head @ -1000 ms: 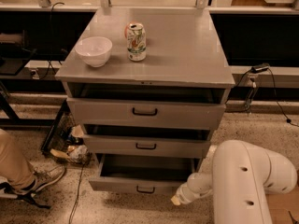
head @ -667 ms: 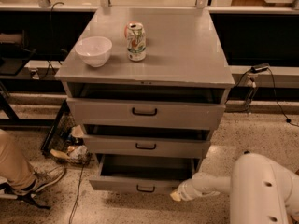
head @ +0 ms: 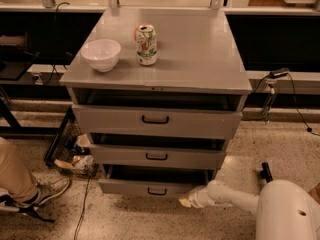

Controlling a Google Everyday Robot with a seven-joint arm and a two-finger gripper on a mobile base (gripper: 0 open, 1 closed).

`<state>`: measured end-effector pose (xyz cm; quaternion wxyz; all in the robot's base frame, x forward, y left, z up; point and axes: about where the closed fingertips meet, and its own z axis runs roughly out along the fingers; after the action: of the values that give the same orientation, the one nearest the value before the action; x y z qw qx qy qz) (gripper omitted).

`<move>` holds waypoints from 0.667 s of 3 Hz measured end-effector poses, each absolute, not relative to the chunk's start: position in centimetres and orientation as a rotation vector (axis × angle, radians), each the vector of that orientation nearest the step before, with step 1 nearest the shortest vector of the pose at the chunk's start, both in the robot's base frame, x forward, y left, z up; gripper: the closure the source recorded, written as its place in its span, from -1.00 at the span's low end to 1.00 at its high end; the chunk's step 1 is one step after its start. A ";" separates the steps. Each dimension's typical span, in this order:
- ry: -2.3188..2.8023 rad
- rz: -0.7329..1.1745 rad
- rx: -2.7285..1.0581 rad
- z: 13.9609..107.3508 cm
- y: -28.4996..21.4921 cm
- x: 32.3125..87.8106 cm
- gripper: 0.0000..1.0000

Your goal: Close bottom drawer

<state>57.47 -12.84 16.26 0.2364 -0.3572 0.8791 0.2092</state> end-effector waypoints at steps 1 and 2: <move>2.410 0.574 -0.979 16.3 -12.8 57.5 1.00; 2.409 0.576 -0.963 16.0 -12.7 57.3 1.00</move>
Offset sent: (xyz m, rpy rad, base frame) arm -0.0020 0.0002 -0.0041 0.0112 -0.0103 -0.0301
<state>57.27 -12.66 15.98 0.2396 -0.3519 0.8801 0.2102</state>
